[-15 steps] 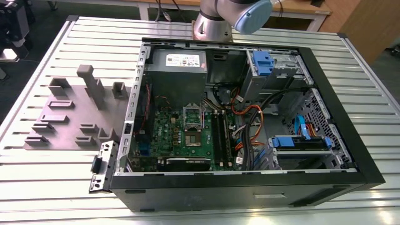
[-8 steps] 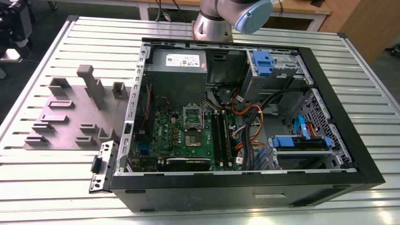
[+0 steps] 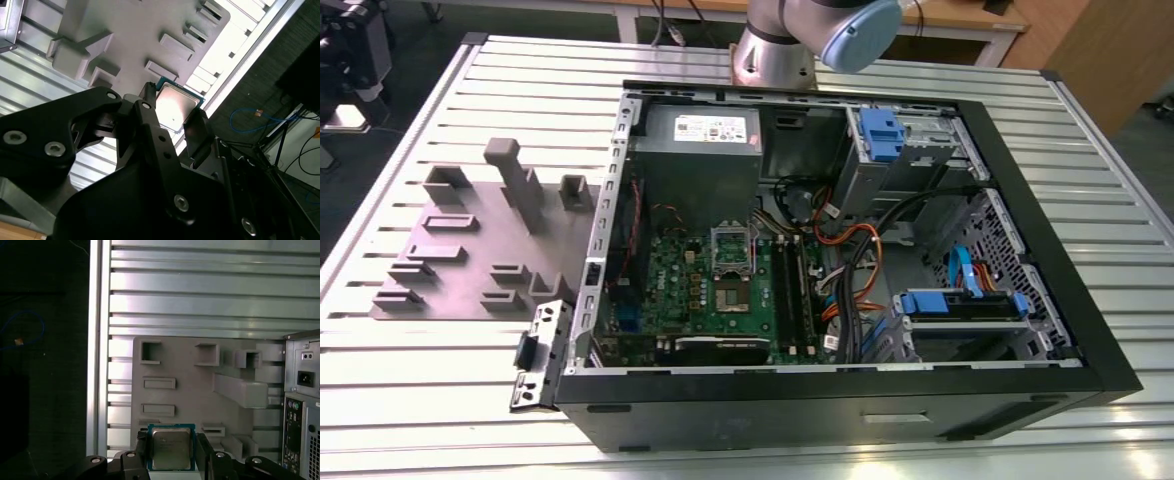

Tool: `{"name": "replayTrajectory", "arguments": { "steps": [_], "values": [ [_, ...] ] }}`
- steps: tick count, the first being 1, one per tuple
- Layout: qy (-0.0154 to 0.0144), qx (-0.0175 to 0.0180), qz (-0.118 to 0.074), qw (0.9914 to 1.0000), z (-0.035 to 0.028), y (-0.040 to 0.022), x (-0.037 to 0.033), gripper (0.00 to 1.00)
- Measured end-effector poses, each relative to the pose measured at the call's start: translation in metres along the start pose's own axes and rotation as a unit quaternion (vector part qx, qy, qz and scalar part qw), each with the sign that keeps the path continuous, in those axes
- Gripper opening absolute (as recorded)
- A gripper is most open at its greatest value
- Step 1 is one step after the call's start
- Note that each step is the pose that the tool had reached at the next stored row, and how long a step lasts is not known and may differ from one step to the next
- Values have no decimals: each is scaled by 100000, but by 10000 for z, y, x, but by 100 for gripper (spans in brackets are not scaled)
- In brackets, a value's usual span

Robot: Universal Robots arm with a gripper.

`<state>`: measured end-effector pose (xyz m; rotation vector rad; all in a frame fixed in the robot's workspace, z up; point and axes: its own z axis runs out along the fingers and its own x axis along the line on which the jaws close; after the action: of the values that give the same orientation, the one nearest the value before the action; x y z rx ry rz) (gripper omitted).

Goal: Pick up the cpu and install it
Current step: 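Pick up the cpu and move it towards the insertion slot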

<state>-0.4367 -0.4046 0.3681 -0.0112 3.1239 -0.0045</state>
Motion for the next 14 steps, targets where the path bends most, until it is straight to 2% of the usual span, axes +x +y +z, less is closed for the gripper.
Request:
{"name": "replayTrajectory", "arguments": {
  "steps": [14],
  "values": [
    [0,6,0,100000,0,0,-25,47]
  ]
}}
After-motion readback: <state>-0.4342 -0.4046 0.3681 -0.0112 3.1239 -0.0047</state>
